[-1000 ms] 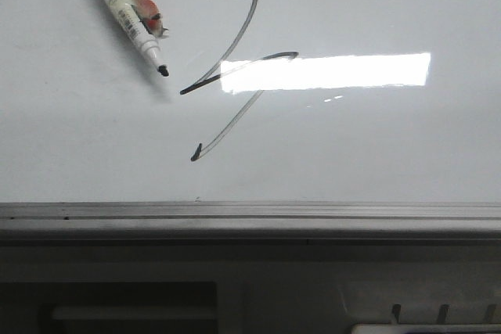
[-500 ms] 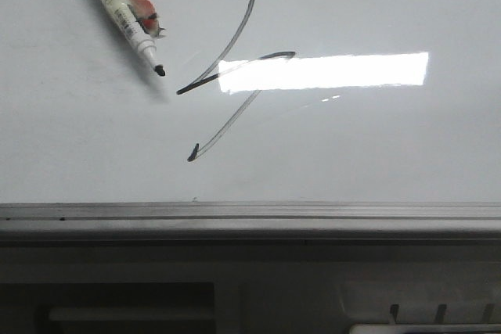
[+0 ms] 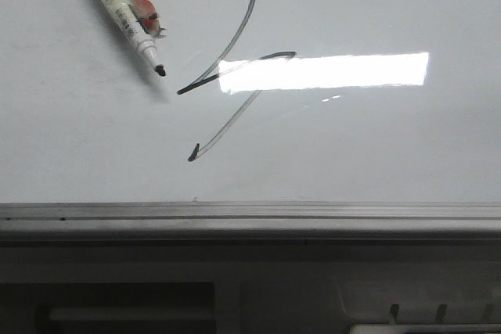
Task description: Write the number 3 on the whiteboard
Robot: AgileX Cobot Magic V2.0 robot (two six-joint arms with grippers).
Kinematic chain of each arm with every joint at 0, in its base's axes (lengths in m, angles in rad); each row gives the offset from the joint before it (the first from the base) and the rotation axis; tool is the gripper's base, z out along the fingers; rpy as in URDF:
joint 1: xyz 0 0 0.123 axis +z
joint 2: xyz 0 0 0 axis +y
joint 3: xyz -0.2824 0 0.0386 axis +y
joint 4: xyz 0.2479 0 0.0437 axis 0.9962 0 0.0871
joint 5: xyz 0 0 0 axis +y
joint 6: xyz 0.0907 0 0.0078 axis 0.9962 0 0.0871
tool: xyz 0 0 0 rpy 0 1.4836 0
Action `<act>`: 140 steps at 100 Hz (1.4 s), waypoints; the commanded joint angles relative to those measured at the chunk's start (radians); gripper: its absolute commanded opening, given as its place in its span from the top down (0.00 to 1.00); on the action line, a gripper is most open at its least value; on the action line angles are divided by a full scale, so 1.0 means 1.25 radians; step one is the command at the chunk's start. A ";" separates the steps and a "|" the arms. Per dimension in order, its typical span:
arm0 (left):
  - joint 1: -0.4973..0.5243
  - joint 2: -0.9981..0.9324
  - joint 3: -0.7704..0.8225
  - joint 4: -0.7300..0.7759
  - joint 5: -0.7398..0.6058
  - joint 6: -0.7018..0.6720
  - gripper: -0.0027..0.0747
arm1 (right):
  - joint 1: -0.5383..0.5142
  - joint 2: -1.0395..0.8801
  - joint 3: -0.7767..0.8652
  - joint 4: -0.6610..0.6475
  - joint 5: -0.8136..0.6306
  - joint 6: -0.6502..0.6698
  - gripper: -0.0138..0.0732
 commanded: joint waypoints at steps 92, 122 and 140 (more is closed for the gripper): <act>0.003 -0.018 0.009 -0.006 -0.040 -0.007 0.99 | -0.238 0.001 0.111 -0.542 0.179 0.694 0.89; 0.003 -0.018 0.009 -0.006 -0.040 -0.007 0.99 | -0.238 -0.011 0.111 -0.542 0.176 0.694 0.89; 0.003 -0.018 0.009 -0.006 -0.040 -0.007 0.99 | -0.238 -0.011 0.111 -0.542 0.176 0.694 0.89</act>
